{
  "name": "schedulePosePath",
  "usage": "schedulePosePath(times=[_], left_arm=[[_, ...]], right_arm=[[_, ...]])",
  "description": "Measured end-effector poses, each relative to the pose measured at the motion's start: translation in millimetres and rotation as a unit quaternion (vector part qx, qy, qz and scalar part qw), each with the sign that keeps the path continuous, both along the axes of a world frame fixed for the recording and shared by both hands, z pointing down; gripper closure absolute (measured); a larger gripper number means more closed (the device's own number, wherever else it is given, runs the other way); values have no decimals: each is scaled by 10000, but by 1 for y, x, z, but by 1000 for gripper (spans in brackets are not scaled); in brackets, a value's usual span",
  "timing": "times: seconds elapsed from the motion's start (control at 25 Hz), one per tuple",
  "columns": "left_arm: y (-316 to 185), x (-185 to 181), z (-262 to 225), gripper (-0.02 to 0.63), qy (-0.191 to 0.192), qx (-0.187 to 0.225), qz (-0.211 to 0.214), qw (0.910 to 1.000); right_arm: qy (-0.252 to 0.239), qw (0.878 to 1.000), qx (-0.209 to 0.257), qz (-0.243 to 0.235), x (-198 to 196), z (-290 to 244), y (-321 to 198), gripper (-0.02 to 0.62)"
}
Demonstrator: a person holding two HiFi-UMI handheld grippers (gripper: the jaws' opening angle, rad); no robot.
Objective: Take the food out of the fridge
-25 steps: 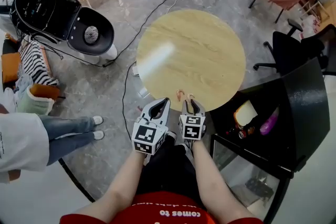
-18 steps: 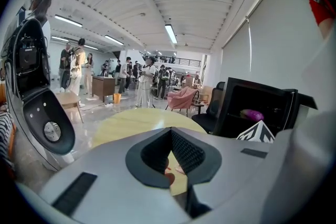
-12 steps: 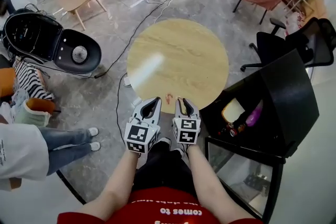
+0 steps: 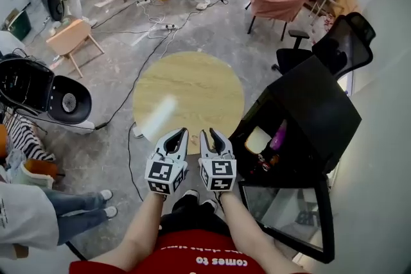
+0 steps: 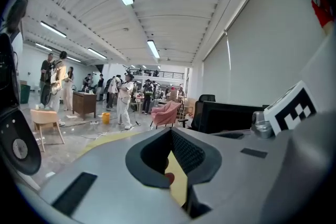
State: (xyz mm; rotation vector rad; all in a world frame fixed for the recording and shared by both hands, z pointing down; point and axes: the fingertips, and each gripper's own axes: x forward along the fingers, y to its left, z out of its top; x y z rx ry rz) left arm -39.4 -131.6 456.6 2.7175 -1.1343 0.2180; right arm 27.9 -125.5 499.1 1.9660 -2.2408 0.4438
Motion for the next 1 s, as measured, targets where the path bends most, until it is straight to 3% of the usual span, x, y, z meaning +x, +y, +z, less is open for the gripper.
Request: schedulePosePath(times=[0.56,0.68,0.84,1.0], left_arm=[[43,101,-32,603,164,349,1323,9905],[54,125,-37,603,181,378,1550,9870],[72,154,-41,603,202,381,1906,9807],[90,176,-35,603,184,324,2181,9752]], right_arm=[[322,9903,634,1196,78,-49,60,509],[360,9866,707,1425,99,-55,71,475],[438,9779,686,1927,132,-57,93,432],[400,9696,305,2395,162,-41,115,400]])
